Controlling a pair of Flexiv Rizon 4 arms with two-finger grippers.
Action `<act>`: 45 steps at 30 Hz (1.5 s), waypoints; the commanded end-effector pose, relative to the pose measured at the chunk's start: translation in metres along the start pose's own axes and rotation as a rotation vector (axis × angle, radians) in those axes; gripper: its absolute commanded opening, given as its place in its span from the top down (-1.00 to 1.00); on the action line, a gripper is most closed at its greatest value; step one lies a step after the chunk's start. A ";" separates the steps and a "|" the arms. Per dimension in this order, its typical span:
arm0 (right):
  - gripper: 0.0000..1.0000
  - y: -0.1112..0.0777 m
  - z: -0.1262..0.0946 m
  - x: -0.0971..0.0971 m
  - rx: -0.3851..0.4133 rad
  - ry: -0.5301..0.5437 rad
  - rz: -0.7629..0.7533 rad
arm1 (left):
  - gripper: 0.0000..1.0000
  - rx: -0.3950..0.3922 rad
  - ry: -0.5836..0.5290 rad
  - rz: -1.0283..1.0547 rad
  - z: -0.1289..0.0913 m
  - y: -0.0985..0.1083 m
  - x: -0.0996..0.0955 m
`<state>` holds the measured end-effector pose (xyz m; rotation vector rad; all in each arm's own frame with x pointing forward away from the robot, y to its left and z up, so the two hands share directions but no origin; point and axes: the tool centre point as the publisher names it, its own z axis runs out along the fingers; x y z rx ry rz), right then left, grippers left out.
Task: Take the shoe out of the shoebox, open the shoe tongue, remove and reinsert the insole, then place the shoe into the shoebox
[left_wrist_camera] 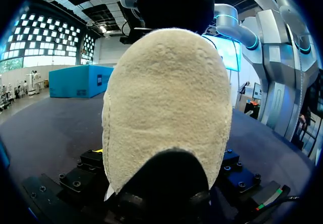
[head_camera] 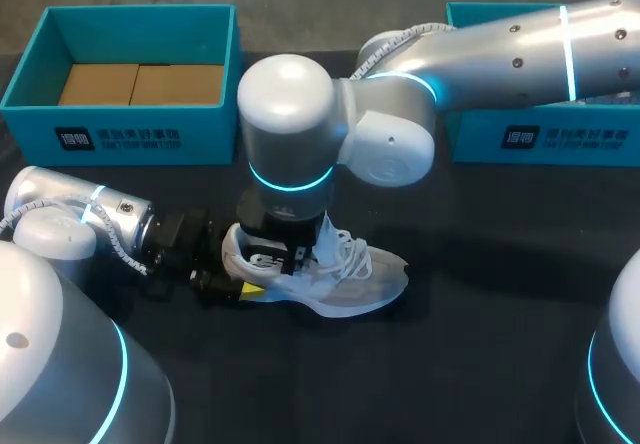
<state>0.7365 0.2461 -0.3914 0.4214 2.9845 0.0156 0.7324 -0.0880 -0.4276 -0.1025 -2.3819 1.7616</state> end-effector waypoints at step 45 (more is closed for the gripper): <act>0.47 -0.009 0.029 -0.002 0.022 0.150 0.030 | 1.00 -0.002 -0.002 0.000 0.000 0.000 0.001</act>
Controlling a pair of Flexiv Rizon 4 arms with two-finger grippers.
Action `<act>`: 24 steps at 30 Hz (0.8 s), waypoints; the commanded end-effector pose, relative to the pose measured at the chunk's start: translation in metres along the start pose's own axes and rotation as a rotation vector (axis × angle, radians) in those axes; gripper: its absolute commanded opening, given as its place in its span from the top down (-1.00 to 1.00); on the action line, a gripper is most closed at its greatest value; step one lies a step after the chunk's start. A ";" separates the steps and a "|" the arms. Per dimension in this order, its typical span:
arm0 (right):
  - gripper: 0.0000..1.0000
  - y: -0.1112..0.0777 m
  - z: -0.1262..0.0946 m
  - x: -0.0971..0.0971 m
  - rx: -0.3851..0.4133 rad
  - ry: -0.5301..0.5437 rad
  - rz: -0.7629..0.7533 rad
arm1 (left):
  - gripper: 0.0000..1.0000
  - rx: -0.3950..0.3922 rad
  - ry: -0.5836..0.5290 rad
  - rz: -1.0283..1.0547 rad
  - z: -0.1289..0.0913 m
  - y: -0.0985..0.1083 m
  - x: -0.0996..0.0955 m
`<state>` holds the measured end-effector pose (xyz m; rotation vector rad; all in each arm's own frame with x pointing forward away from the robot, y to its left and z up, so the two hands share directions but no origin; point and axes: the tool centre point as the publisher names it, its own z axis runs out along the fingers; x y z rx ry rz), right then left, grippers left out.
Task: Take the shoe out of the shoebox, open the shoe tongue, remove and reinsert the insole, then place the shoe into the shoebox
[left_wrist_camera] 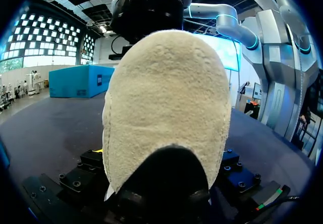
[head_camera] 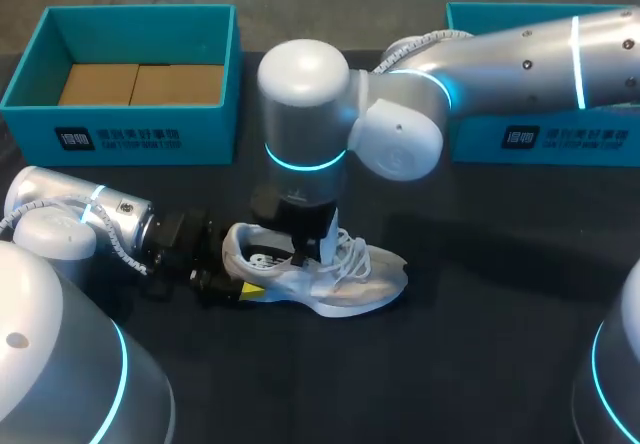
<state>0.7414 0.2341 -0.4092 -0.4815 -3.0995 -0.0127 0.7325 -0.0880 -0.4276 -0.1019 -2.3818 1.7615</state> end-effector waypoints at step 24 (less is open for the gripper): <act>1.00 -0.004 0.009 0.034 -0.030 0.064 -0.052 | 1.00 -0.002 -0.002 0.000 0.000 0.000 0.001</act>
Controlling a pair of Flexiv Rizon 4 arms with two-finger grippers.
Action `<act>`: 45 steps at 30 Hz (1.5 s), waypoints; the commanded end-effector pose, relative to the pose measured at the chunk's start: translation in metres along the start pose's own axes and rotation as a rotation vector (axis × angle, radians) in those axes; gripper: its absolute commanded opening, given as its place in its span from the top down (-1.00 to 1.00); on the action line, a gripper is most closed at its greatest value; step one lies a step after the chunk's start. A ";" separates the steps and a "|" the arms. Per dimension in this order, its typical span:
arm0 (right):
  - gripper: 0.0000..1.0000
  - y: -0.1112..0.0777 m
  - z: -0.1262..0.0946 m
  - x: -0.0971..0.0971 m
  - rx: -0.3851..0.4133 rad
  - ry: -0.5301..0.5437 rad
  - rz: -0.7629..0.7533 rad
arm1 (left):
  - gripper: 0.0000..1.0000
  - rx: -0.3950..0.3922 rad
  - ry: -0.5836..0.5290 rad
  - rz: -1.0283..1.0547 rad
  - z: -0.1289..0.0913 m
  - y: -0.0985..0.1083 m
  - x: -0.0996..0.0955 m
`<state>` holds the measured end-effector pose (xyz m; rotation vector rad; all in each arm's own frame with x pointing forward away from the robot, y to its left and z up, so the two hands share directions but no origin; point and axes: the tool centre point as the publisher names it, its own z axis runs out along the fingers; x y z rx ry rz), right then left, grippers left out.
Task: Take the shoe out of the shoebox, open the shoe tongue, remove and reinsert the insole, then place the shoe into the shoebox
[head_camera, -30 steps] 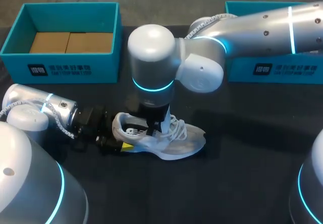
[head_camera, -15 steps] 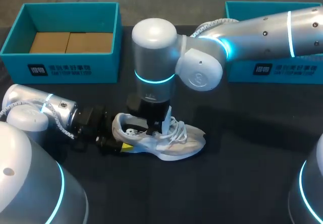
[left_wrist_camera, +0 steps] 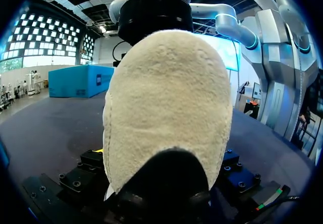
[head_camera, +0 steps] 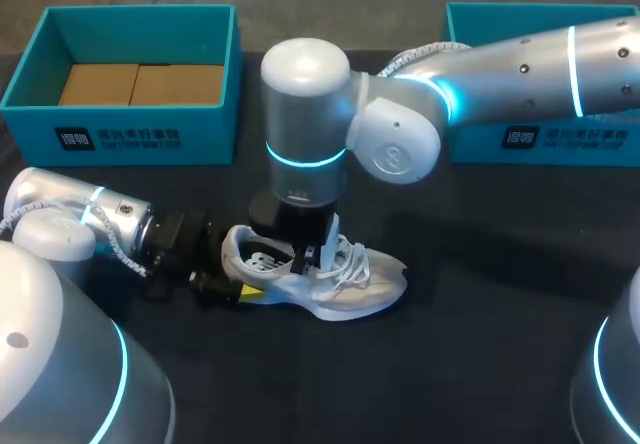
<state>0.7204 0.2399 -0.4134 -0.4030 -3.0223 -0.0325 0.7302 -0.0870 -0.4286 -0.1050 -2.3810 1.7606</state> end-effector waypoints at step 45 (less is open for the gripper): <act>0.23 -0.008 -0.071 0.010 -0.384 -0.209 -0.064 | 1.00 -0.002 -0.004 -0.001 0.000 -0.002 -0.002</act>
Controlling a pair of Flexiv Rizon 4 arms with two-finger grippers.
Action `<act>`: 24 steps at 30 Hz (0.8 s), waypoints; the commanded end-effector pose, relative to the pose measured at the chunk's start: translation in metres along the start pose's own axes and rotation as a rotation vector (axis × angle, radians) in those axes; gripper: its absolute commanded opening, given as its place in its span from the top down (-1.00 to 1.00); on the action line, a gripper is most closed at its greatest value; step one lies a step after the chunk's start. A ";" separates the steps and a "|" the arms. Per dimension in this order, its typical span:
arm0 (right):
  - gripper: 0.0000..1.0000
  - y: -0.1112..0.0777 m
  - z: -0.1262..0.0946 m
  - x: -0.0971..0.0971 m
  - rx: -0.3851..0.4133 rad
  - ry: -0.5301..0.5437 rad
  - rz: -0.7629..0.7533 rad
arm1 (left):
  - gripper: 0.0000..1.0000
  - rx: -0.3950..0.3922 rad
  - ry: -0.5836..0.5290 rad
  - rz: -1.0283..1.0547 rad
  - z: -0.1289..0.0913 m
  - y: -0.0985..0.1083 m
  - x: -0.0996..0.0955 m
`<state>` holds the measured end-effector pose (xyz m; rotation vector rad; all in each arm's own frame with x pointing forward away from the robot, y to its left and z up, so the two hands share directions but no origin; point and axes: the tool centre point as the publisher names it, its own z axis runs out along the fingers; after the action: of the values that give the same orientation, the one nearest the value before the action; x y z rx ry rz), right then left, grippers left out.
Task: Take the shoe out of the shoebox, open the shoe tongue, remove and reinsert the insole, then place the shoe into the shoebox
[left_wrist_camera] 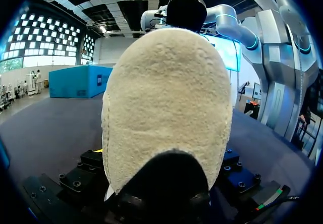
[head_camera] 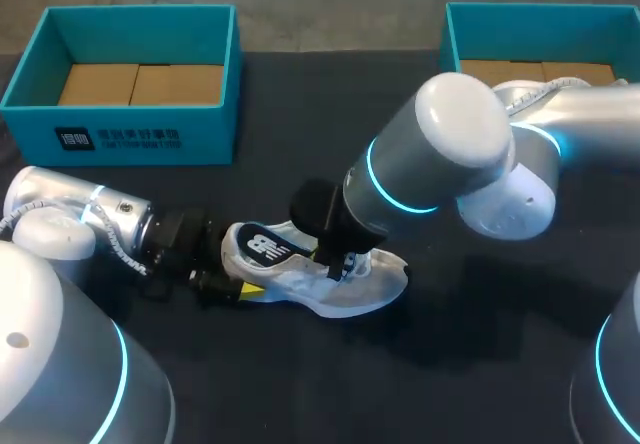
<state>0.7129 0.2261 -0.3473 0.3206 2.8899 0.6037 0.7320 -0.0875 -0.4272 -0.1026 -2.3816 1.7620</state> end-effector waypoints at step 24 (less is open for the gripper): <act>0.07 0.051 -0.051 0.003 0.026 0.082 -0.055 | 1.00 -0.003 -0.002 0.000 0.000 0.000 0.000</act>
<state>0.7059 0.2546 -0.2865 0.2263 2.9604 0.5858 0.7320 -0.0874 -0.4276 -0.1022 -2.3819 1.7619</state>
